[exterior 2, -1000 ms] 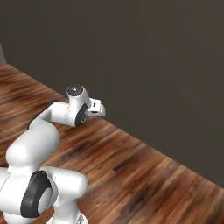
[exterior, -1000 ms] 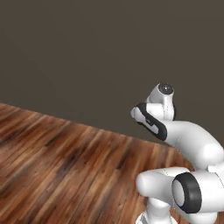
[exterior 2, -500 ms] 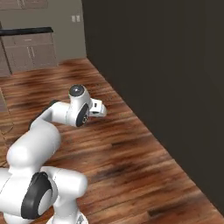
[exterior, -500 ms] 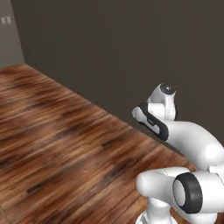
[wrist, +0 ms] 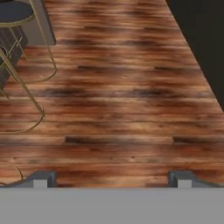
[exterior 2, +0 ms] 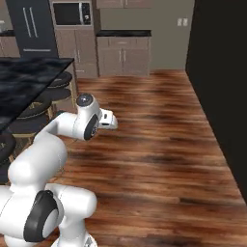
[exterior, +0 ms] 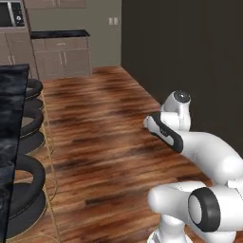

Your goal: Place the large bottle from the dining counter next to the other large bottle outside the sink, and place the small bottle from the dining counter next to the other small bottle inside the sink.

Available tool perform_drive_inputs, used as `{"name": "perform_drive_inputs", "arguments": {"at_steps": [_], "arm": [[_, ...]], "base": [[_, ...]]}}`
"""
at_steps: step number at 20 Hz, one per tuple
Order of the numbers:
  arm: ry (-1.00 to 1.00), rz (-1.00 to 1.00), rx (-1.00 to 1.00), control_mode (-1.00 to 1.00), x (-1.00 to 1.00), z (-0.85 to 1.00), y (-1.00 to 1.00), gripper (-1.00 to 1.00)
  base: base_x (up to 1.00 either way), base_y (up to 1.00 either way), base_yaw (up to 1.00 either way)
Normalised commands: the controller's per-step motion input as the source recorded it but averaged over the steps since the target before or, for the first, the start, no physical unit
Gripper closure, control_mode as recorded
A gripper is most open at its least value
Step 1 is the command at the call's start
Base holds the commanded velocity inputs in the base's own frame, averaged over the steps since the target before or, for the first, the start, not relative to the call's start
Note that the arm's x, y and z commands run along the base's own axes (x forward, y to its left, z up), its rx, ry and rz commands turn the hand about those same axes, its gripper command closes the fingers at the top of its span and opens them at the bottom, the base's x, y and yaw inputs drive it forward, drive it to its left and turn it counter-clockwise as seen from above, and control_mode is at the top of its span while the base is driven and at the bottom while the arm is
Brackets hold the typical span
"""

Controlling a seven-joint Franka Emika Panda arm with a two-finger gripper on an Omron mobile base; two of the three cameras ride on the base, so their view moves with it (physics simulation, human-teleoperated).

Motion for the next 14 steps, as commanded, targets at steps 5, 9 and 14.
{"name": "perform_drive_inputs", "arguments": {"at_steps": [5,9,14], "arm": [[0.0,0.0,0.0,1.0,0.0,0.0,0.0,-1.0],[0.0,0.0,0.0,1.0,0.0,0.0,0.0,-1.0],[0.0,0.0,0.0,1.0,0.0,0.0,0.0,-1.0]], "base": [[0.71,-0.22,0.73],[0.17,-0.58,0.68],[0.0,-0.76,0.6]]}}
